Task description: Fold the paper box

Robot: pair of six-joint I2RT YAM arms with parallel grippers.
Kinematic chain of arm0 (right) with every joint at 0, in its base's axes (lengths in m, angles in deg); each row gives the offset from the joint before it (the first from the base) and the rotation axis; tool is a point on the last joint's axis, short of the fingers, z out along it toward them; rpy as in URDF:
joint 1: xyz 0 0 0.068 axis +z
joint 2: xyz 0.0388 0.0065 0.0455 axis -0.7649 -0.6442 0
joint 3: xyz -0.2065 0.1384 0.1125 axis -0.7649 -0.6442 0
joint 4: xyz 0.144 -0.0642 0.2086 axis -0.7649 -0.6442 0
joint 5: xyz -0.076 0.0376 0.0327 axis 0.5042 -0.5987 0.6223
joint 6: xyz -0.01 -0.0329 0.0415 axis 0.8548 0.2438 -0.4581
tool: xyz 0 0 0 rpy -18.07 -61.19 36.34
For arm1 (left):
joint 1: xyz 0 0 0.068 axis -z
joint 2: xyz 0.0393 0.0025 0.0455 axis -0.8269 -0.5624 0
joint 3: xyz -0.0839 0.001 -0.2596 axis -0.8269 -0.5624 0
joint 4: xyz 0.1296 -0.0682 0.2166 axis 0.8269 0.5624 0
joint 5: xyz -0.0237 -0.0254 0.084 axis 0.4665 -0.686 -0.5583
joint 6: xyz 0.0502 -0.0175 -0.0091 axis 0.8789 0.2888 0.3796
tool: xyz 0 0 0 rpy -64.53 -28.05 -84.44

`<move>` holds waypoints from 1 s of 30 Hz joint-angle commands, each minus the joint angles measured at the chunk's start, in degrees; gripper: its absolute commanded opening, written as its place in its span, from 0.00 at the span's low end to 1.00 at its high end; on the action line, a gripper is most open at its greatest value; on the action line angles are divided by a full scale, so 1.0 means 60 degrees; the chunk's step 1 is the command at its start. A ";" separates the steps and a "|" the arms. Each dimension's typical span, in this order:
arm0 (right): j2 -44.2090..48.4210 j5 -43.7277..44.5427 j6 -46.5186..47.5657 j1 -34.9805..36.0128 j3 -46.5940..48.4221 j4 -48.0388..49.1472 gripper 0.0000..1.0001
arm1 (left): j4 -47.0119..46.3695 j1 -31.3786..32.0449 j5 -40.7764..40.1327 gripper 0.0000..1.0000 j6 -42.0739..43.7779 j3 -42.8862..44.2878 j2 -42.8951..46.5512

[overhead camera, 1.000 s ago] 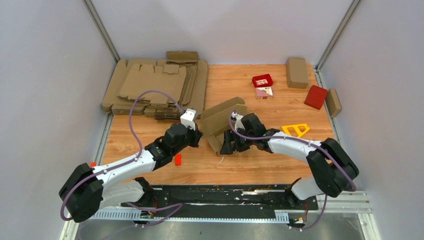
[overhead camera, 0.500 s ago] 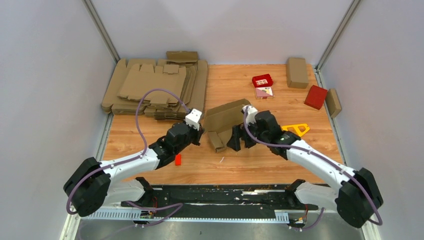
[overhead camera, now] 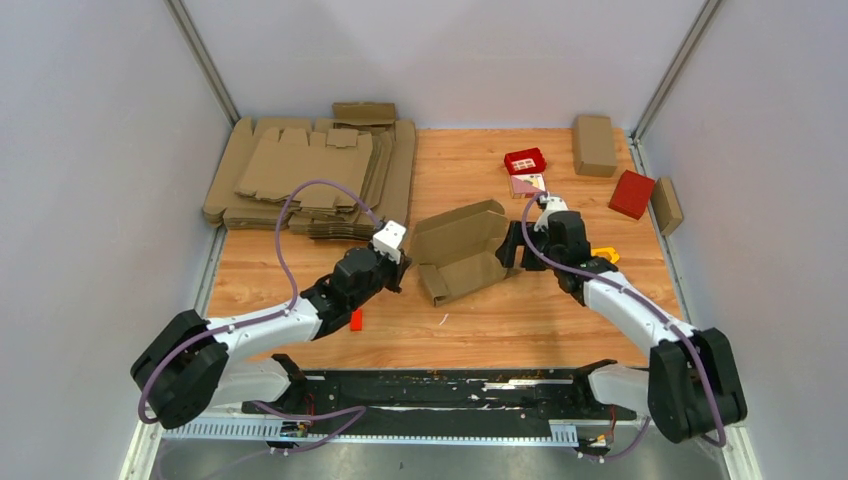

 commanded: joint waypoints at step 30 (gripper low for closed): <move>-0.1995 0.3411 0.0559 0.2602 0.0744 0.0320 0.12 | -0.1379 -0.0308 -0.0975 0.00 0.0231 -0.0115 -0.0884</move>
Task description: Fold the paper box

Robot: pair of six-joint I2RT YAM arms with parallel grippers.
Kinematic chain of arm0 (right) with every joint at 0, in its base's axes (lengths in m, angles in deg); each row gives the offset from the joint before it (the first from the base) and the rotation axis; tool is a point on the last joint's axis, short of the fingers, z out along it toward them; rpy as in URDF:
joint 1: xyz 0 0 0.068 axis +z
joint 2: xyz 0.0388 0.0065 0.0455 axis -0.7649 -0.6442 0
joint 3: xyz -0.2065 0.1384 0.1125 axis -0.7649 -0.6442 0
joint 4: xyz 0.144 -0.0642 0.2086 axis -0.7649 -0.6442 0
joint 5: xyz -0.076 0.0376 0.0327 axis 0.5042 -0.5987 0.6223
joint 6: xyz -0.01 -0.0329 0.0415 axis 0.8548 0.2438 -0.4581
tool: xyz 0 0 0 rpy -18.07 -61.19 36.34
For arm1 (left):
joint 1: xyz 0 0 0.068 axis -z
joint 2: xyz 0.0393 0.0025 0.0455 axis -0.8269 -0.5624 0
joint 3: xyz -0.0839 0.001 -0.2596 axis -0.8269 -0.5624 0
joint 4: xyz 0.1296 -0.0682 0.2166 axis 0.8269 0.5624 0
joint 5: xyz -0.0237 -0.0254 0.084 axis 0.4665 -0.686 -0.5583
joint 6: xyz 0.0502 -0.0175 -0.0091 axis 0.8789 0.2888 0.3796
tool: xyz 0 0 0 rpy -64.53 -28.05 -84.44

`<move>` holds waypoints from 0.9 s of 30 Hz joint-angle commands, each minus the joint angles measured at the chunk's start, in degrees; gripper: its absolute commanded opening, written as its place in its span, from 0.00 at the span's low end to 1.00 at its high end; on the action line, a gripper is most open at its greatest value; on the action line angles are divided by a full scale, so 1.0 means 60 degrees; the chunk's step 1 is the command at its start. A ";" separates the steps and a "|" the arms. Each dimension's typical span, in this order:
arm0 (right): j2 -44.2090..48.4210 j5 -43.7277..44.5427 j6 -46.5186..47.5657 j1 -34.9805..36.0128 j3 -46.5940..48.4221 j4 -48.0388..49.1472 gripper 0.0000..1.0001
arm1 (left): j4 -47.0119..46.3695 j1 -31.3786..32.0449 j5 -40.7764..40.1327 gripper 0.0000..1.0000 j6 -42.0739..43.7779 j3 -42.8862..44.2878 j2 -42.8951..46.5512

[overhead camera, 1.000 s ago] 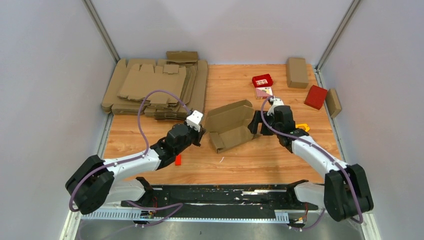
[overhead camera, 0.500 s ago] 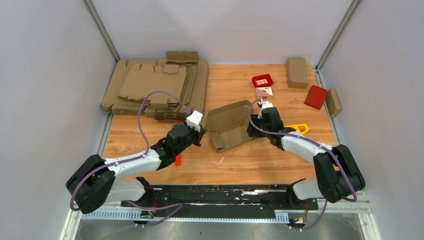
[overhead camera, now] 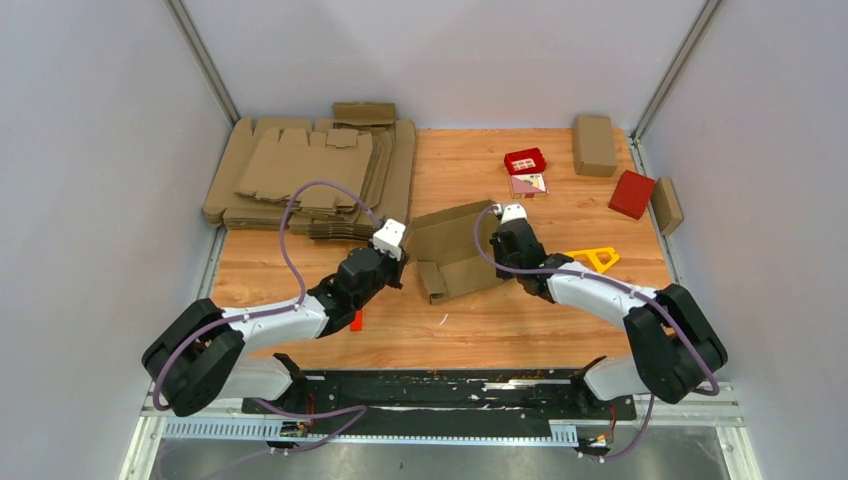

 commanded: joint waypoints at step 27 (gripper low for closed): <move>-0.0087 -0.1735 -0.0639 0.0941 0.0000 0.0623 0.10 | 0.2538 -0.0775 0.1331 0.63 -0.1852 0.1050 -0.0765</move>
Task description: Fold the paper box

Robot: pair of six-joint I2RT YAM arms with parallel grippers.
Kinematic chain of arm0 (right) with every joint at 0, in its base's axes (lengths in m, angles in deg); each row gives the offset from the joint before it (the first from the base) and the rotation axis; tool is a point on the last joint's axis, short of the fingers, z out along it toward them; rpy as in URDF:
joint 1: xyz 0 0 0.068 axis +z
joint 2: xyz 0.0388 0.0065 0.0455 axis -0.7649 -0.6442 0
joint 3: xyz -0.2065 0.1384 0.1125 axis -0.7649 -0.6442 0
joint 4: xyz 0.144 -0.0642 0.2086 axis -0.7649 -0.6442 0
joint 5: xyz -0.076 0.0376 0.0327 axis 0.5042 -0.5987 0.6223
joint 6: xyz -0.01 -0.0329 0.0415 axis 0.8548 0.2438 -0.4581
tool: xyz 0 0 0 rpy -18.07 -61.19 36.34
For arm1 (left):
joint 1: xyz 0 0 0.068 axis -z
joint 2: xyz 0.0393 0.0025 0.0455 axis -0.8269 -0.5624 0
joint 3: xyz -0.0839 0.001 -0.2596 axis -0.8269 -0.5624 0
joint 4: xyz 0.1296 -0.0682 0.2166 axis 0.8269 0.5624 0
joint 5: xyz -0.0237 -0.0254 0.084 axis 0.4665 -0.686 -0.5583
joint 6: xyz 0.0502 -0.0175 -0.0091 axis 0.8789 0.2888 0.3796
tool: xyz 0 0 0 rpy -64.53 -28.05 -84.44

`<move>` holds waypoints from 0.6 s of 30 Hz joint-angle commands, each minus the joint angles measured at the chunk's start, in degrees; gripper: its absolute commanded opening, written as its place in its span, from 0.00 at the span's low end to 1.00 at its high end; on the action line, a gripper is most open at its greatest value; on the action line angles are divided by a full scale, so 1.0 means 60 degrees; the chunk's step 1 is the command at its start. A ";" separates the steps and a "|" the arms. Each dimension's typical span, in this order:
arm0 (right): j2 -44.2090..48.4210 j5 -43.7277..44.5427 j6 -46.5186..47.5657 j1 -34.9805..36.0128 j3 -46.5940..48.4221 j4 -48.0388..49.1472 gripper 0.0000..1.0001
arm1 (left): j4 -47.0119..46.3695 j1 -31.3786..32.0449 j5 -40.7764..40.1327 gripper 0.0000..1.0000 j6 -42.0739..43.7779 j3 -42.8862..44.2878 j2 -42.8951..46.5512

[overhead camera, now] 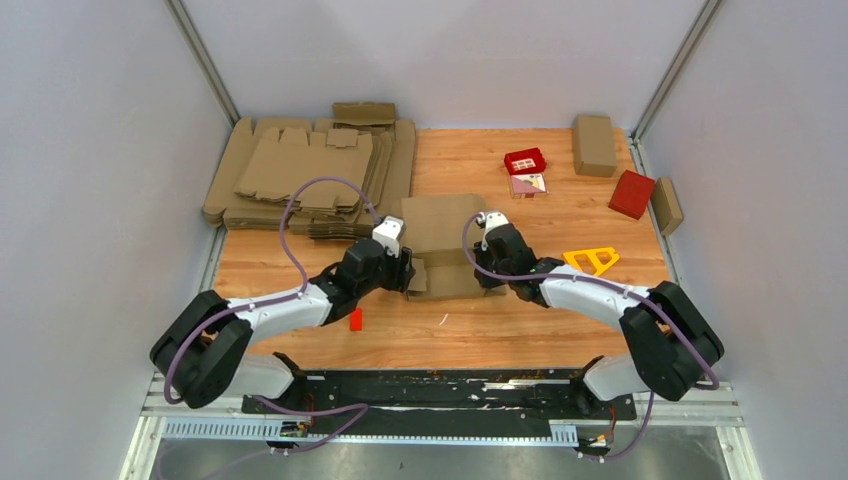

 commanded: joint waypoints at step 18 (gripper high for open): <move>0.1516 0.0145 -0.0164 0.0168 -0.0215 0.0064 0.40 | 0.2871 0.0030 -0.0580 0.00 -0.0952 0.1836 -0.1744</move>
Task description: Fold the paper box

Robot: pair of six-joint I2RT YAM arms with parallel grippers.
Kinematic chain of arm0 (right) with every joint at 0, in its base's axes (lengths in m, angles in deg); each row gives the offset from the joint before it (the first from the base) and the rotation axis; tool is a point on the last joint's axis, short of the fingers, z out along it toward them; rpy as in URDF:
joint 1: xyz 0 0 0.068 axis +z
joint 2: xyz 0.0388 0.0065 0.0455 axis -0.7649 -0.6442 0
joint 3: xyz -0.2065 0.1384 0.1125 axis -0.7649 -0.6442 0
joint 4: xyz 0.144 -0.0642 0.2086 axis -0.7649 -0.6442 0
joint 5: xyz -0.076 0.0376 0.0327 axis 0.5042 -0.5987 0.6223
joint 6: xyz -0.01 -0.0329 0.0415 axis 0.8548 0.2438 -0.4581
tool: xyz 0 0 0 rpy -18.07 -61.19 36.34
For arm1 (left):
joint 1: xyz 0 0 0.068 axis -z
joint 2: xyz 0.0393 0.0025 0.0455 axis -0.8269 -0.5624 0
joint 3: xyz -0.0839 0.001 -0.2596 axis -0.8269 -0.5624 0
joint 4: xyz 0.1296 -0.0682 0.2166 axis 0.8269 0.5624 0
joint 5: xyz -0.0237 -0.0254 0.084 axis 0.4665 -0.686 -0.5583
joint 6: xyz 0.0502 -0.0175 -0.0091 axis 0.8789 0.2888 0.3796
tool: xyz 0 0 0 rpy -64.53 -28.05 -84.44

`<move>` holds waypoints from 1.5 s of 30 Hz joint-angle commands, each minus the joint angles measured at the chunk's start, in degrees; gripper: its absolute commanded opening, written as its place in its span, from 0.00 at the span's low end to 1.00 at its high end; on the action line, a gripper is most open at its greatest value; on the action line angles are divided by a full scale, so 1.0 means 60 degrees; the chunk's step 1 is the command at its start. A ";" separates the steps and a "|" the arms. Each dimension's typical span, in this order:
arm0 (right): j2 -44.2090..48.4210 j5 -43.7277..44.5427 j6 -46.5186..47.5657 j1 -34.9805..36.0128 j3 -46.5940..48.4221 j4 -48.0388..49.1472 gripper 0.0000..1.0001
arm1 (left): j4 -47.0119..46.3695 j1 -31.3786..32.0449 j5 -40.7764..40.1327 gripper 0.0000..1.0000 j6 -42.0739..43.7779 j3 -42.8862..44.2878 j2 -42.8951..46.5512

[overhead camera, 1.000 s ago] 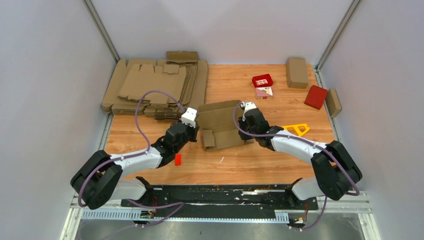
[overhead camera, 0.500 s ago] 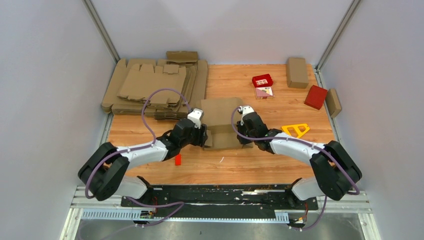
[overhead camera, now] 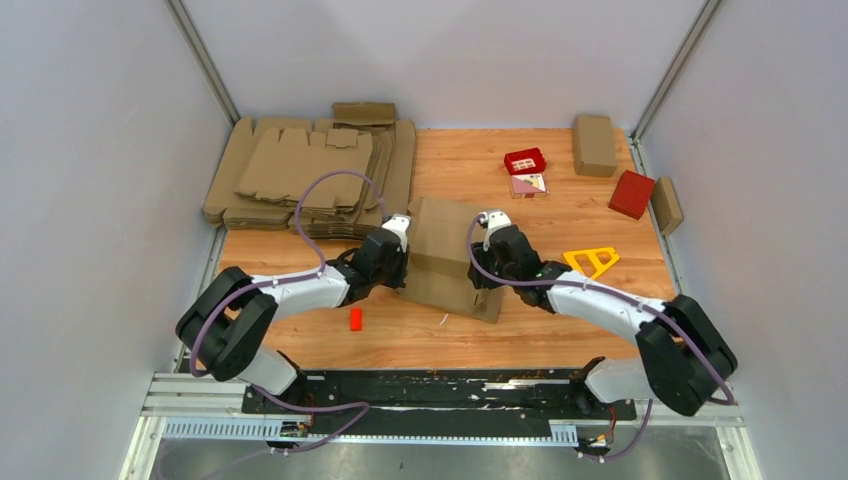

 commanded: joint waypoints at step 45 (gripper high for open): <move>-0.1664 -0.6889 -0.2031 -0.3751 0.0533 0.3860 0.61 | 0.2643 0.1212 -0.1744 0.06 0.0734 0.1699 -0.1604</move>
